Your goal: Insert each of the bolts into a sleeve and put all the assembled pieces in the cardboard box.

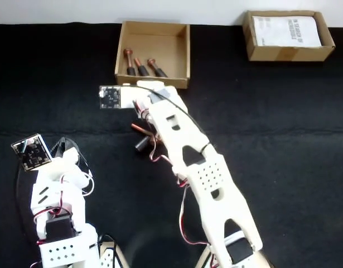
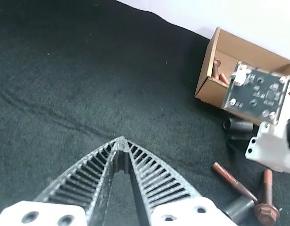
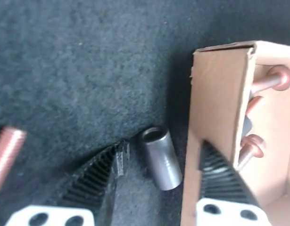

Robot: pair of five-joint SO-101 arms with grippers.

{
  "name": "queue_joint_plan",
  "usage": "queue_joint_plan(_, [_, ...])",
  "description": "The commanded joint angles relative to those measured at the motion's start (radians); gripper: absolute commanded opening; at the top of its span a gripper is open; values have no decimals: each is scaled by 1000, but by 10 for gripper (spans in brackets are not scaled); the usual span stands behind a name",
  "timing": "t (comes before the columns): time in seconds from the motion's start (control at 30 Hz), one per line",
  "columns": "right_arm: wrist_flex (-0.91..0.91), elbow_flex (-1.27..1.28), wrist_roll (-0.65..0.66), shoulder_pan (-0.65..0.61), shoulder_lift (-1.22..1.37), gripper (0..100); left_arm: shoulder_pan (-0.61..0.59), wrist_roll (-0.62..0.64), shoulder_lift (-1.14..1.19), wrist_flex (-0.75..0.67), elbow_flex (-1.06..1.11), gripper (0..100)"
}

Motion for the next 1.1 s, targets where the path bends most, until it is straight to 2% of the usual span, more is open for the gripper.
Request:
queue_joint_plan(0.0, [-61, -68, 2, 18, 53, 24, -15, -6, -13, 2, 18, 24])
queue_joint_plan(0.13, [10, -197, 0, 24, 110, 6, -15, -6, -13, 2, 18, 24])
queue_joint_plan(0.4, [429, -621, -3, 24, 113, 8, -13, -6, -12, 0, 18, 24])
queue_joint_plan(0.57, [599, -909, -107, 27, 99, 8, -7, -6, -7, -2, 18, 24])
queue_joint_plan(0.67, [691, -875, -120, 39, -30, 8, -4, -8, -5, -2, 18, 24])
queue_joint_plan(0.93, [935, -865, -305, 65, -334, 8, 28, -8, -5, 3, 18, 24])
queue_joint_plan(1.07, [946, -860, -454, 165, -473, 8, 27, -8, -4, 25, 18, 24])
